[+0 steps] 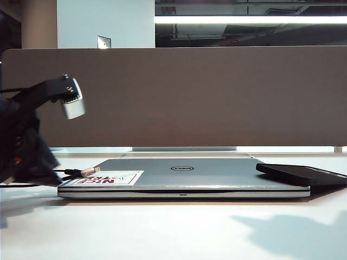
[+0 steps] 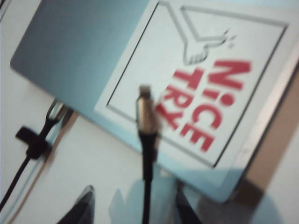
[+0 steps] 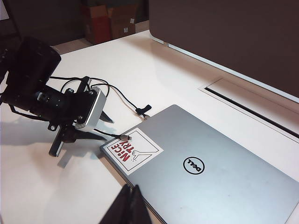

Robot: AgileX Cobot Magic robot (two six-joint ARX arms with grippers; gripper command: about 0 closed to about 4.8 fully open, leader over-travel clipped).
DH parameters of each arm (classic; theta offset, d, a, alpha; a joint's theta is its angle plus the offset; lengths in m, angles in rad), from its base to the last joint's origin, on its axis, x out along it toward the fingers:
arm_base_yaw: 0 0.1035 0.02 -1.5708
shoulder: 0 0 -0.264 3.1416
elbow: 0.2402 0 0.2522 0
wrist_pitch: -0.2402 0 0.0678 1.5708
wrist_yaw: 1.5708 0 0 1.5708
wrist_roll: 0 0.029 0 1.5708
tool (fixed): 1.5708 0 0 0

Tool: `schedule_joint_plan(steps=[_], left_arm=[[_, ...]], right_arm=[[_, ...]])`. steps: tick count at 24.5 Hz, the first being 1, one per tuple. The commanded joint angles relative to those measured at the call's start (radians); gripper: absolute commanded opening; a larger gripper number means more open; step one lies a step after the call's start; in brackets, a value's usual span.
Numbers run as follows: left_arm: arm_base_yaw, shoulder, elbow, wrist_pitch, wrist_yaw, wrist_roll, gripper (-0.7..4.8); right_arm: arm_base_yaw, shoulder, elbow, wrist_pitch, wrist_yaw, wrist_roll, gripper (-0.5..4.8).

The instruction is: Pick up the charging cable and the phone, plug the charging cable into the charging port on the phone, and finally place them back on the table.

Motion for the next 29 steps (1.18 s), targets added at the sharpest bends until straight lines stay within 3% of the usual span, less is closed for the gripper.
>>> schedule_joint_plan(steps=[1,29], left_arm=[[0.010,-0.002,-0.001,0.000,0.005,-0.001,2.09],[0.009,0.115,-0.001,0.150,0.006,-0.003,2.05]], right_arm=[[-0.001,-0.004,0.003,0.024,-0.002,0.000,-0.06],[-0.001,-0.003,0.003,0.026,-0.001,0.000,-0.06]])
